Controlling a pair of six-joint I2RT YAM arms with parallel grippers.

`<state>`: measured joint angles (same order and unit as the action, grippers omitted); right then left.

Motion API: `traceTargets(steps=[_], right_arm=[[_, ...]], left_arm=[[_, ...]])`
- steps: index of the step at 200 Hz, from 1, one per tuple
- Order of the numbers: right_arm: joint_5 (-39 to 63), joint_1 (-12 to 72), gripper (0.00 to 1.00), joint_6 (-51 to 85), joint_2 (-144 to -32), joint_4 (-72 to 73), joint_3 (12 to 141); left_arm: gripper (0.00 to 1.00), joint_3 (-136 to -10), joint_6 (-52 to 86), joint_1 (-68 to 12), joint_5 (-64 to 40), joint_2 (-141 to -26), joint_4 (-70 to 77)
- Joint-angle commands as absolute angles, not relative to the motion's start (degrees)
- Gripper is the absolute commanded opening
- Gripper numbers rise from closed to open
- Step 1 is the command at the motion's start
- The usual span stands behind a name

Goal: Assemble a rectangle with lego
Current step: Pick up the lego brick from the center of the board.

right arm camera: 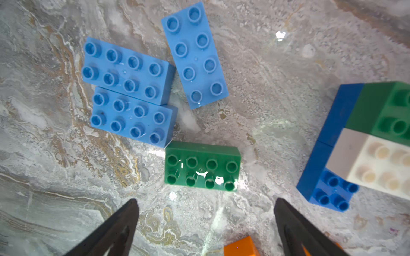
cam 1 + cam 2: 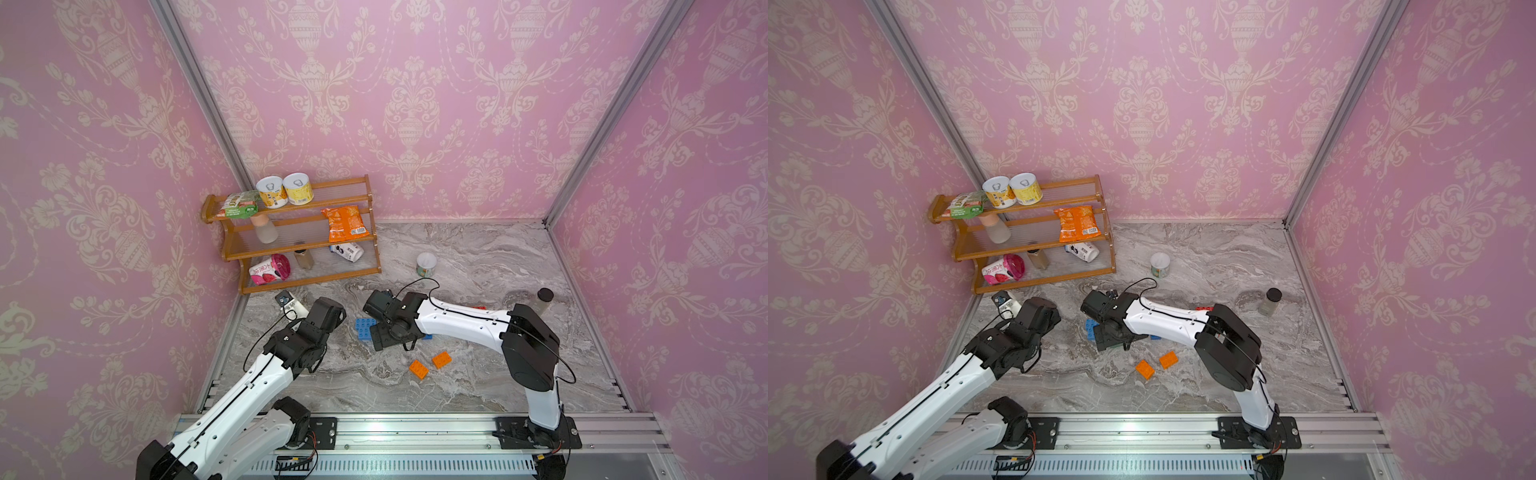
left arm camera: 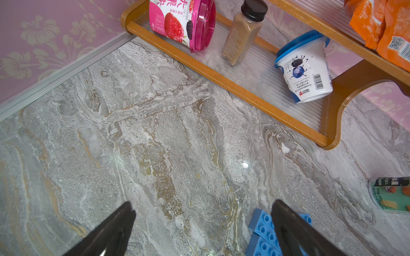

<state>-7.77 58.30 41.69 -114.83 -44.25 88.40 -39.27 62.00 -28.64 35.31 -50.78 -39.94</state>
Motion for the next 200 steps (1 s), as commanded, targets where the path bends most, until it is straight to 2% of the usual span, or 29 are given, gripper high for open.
traceTargets(steps=[1,43,102,136,162,200], right_arm=[[-6.4,58.3,1.0,43.1,-117.4,-43.5,89.4],[-6.5,57.8,0.99,43.0,-120.0,-43.2,89.9],[-5.6,57.0,0.89,42.9,-122.4,-42.2,90.3],[-5.5,56.7,0.76,42.9,-123.1,-42.3,90.9],[-5.9,56.7,0.72,42.9,-123.3,-43.0,91.0],[-7.2,56.6,0.52,42.7,-120.0,-43.8,89.6]], left_arm=[[0.99,-39.3,60.5,-28.1,36.2,-51.0,-40.3],[0.99,-38.8,60.7,-27.9,35.5,-51.2,-39.7],[0.99,-38.7,60.4,-27.9,35.0,-52.0,-39.1],[0.99,-38.5,60.3,-27.7,34.5,-52.3,-38.6],[0.99,-38.5,60.3,-27.7,34.2,-52.6,-38.2],[0.99,-38.4,59.8,-27.7,33.9,-52.9,-37.7]])
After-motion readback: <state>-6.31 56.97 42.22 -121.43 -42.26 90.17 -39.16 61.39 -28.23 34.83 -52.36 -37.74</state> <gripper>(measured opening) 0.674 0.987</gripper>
